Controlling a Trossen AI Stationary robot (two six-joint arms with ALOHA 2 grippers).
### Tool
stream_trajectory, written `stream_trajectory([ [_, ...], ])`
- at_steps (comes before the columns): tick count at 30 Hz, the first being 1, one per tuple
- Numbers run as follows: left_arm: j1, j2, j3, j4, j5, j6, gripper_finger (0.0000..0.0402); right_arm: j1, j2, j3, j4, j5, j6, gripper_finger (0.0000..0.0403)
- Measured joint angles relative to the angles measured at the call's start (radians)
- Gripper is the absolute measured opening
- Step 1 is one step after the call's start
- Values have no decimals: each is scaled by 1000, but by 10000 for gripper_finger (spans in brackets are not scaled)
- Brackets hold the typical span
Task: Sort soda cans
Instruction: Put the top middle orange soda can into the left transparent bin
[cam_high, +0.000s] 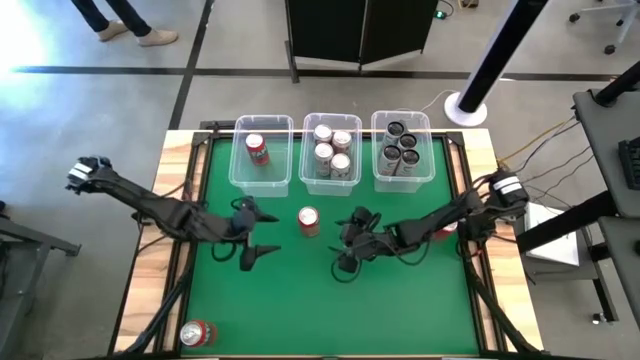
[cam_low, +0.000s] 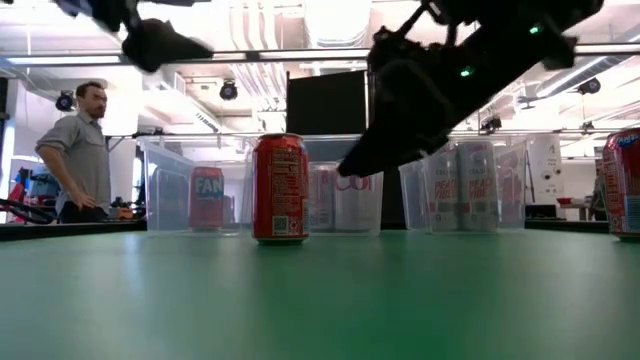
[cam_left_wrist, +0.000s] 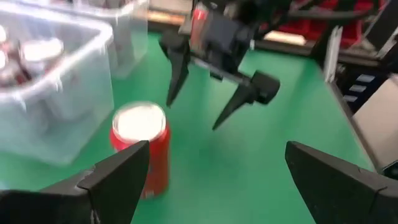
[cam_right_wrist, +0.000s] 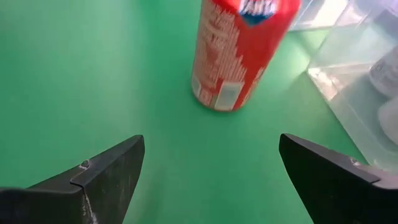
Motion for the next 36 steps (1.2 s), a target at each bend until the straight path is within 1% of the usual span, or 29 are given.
stream_trajectory([
  [5,-15,59,-63,12,-18,-79,359,-44,64,3,109,-33,-34,368],
  [7,-15,96,-73,6,-26,-95,359,-58,89,17,119,-41,-43,368],
  [11,-11,187,-75,17,-96,-100,359,-81,136,46,117,-43,-74,368],
  [13,-2,233,-73,34,-105,-99,359,-90,154,68,118,-66,-90,368],
  [17,31,318,-73,98,-104,-88,359,-98,184,113,123,-120,-127,368],
  [19,62,354,-73,141,-103,-76,359,-97,192,129,118,-123,-147,368],
  [22,113,384,-72,164,-103,-72,359,-96,190,143,121,-128,-162,368],
  [26,178,418,-72,194,-47,-44,359,-99,185,146,119,-129,-172,368],
  [29,206,432,-71,214,-6,-20,359,-103,187,146,116,-140,-172,368],
  [33,227,458,-33,211,34,14,359,-106,189,145,104,-145,-169,368],
  [36,235,499,14,194,55,44,359,-110,189,145,112,-153,-173,368],
])
